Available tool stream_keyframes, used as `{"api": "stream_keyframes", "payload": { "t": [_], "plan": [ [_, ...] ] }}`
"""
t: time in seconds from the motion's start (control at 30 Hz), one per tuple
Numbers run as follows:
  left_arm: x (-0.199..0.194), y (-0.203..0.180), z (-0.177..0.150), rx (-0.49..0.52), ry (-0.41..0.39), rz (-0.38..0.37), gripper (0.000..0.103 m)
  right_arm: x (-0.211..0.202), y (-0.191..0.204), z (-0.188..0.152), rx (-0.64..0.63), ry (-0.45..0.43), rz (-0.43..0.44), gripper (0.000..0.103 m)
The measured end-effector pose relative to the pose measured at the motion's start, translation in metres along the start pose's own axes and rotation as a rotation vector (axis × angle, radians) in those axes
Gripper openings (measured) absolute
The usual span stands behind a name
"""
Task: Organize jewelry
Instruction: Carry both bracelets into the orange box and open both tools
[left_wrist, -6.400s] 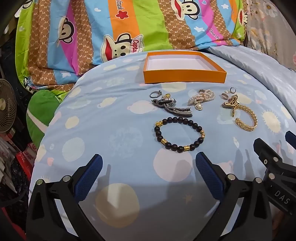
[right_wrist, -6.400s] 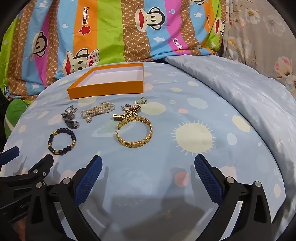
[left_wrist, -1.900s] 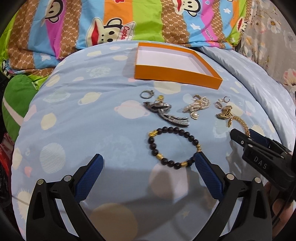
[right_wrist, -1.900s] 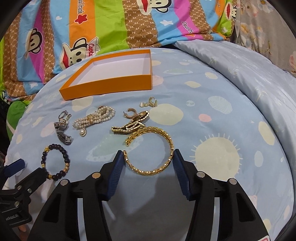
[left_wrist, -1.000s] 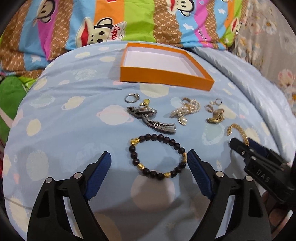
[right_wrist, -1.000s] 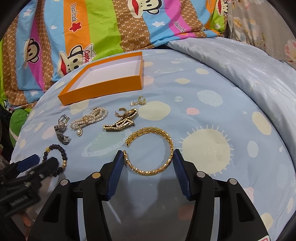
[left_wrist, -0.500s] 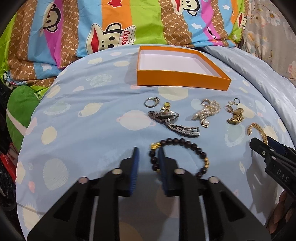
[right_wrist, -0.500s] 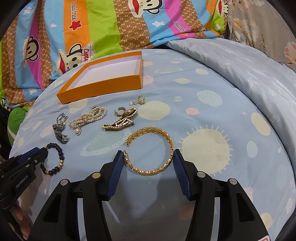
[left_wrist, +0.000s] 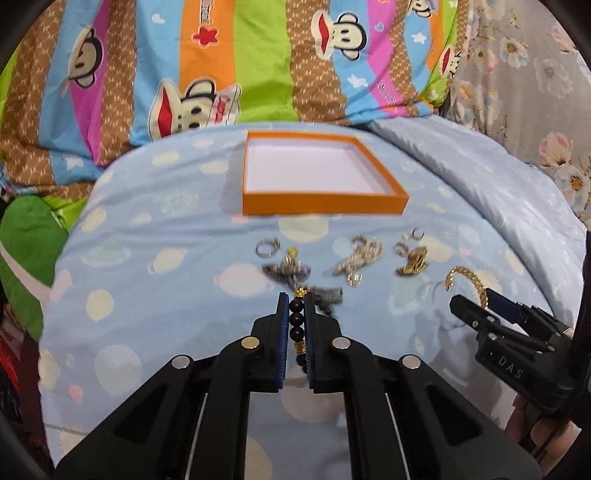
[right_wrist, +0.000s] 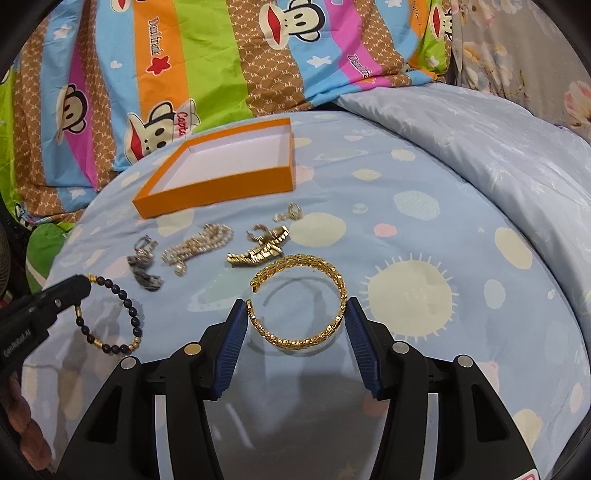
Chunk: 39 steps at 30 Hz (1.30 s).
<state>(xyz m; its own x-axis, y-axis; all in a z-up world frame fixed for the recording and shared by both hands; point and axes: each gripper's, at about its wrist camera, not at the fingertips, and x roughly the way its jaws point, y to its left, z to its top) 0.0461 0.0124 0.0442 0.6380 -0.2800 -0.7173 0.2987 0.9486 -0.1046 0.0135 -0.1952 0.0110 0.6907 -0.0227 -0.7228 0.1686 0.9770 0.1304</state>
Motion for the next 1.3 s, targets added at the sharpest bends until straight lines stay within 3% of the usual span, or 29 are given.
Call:
{"api": "stream_keyframes", "payload": {
  "t": [0.27, 0.63, 0.93, 1.3],
  "plan": [
    [-0.009, -0.008, 0.069, 0.065, -0.124, 0.010, 0.007, 0.001, 0.010, 0.066, -0.013, -0.066, 0.060, 0.053],
    [0.089, -0.004, 0.162, 0.053, -0.127, 0.052, 0.007, 0.089, 0.029, 0.159, -0.008, -0.034, 0.086, 0.053],
    [0.169, 0.011, 0.192, 0.018, -0.075, 0.068, 0.007, 0.163, 0.037, 0.198, -0.001, 0.027, 0.082, 0.053],
    [0.203, 0.016, 0.194, 0.027, -0.040, 0.094, 0.008, 0.196, 0.043, 0.204, -0.026, 0.052, 0.073, 0.055]
  ]
}}
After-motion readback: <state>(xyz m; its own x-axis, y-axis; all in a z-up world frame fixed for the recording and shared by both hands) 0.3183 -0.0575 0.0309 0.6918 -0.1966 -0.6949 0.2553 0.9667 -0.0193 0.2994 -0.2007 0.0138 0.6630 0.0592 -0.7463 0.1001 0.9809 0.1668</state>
